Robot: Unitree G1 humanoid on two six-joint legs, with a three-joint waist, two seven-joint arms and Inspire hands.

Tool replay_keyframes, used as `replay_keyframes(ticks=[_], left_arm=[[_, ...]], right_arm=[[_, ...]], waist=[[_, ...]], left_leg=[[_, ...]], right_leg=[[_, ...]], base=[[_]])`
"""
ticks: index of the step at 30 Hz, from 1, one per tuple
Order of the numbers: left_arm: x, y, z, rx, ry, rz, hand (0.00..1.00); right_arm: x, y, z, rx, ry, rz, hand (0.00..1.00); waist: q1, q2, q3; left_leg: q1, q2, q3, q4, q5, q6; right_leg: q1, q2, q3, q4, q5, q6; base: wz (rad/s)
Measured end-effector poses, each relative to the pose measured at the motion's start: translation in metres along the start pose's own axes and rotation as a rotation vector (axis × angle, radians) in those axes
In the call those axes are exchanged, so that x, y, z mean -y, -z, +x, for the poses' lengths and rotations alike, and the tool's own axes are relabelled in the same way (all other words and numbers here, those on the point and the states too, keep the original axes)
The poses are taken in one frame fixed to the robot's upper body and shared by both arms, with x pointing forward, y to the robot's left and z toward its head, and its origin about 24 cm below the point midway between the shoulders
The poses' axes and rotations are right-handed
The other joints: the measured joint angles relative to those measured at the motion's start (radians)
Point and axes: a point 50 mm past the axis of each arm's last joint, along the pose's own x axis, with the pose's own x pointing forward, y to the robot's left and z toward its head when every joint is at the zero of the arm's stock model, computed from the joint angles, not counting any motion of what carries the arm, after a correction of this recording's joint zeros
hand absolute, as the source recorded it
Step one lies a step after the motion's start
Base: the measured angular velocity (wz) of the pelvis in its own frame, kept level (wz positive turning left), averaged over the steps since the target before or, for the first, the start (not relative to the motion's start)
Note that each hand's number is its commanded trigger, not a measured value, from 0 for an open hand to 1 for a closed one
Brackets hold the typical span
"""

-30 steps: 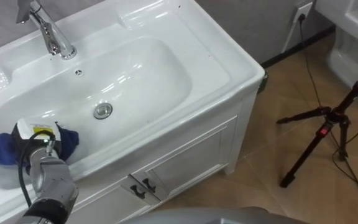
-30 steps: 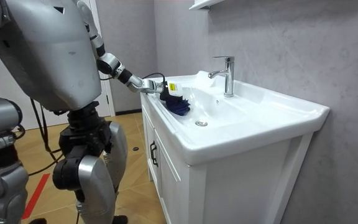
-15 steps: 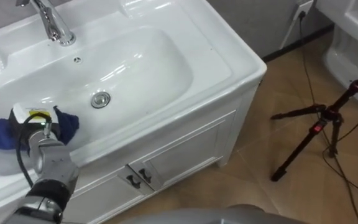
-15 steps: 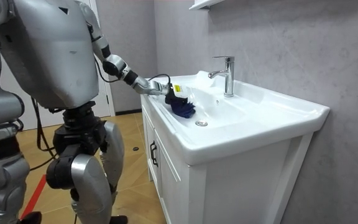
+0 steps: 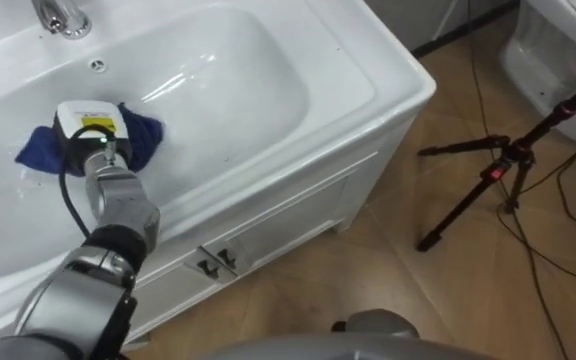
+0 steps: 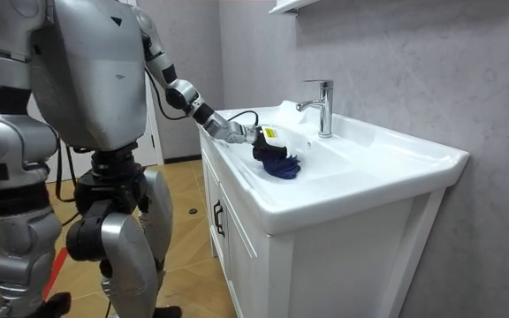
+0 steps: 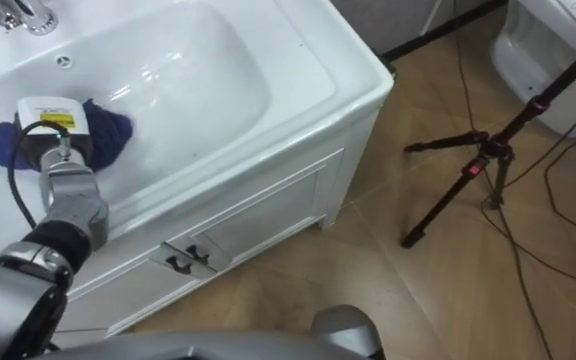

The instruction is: Wipe basin

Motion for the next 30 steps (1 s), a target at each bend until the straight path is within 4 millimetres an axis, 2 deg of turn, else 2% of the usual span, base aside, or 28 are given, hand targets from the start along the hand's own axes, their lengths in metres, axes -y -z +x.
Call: replay_keyframes(ticks=[5, 6, 7, 11, 13, 17, 21, 27, 30], left_arm=[[-0.012, -0.009, 0.003, 0.030, -0.037, -0.138, 1.00], [-0.017, -0.014, 0.003, 0.047, -0.044, -0.180, 1.00], [-0.020, -0.021, 0.002, 0.062, -0.042, -0.230, 1.00], [-0.027, -0.036, -0.002, 0.081, -0.026, -0.357, 1.00], [-0.034, -0.042, -0.002, 0.099, -0.016, -0.428, 1.00], [-0.047, -0.056, -0.006, 0.157, -0.014, -0.526, 1.00], [-0.062, -0.073, -0.013, 0.248, -0.014, -0.670, 1.00], [-0.075, -0.096, -0.032, 0.431, -0.010, -0.854, 1.00], [-0.078, -0.101, -0.036, 0.468, 0.027, -0.937, 1.00]], right_arm=[[0.000, -0.020, -0.004, 0.068, 0.021, -0.033, 0.00], [0.001, -0.026, -0.005, 0.087, 0.031, -0.037, 0.00], [0.000, -0.030, -0.006, 0.105, 0.040, -0.043, 0.00], [-0.006, -0.041, -0.009, 0.140, 0.033, -0.049, 0.00], [-0.010, -0.047, -0.011, 0.162, 0.027, -0.049, 0.00], [-0.012, -0.044, -0.010, 0.174, 0.028, -0.063, 0.00], [-0.017, -0.029, -0.006, 0.143, 0.004, -0.092, 0.00], [-0.025, -0.017, -0.004, 0.126, -0.045, -0.147, 0.00], [-0.024, -0.019, -0.004, 0.145, -0.051, -0.163, 0.00]], waist=[[-0.001, 0.003, 0.0034], [-0.001, 0.005, 0.0083], [-0.004, 0.007, 0.0098], [-0.006, 0.010, 0.0116], [-0.019, 0.011, 0.0115], [-0.026, 0.011, 0.0119], [-0.045, 0.010, 0.0120], [-0.061, 0.010, 0.0124], [-0.060, 0.012, 0.0115]], left_leg=[[-0.021, -0.003, -0.004, 0.008, 0.003, 0.005], [-0.027, -0.004, -0.007, 0.012, 0.005, 0.007], [-0.034, -0.007, -0.012, 0.015, 0.006, 0.009], [-0.037, -0.013, -0.013, 0.016, 0.010, 0.014], [-0.047, -0.020, -0.020, 0.017, 0.014, 0.020], [-0.059, -0.033, -0.028, 0.017, 0.019, 0.028], [-0.073, -0.040, -0.025, 0.014, 0.024, 0.036], [-0.077, -0.041, -0.013, 0.019, 0.024, 0.036], [-0.091, -0.040, 0.002, 0.040, 0.023, 0.037]], right_leg=[[-0.016, -0.006, -0.015, 0.000, 0.003, 0.002], [-0.017, -0.010, -0.025, 0.003, 0.003, 0.002], [-0.019, -0.013, -0.027, 0.007, 0.002, 0.003], [-0.020, -0.021, -0.036, 0.013, 0.000, 0.007], [-0.020, -0.031, -0.056, 0.014, -0.003, 0.012], [-0.026, -0.048, -0.078, 0.027, -0.006, 0.020], [-0.029, -0.063, -0.087, 0.030, -0.011, 0.031], [-0.031, -0.065, -0.078, 0.033, -0.009, 0.034], [-0.033, -0.065, -0.081, 0.032, -0.009, 0.034]], base=[[0.07], [0.22], [0.22], [0.11], [0.26], [0.21], [0.15], [-0.02], [0.09]])
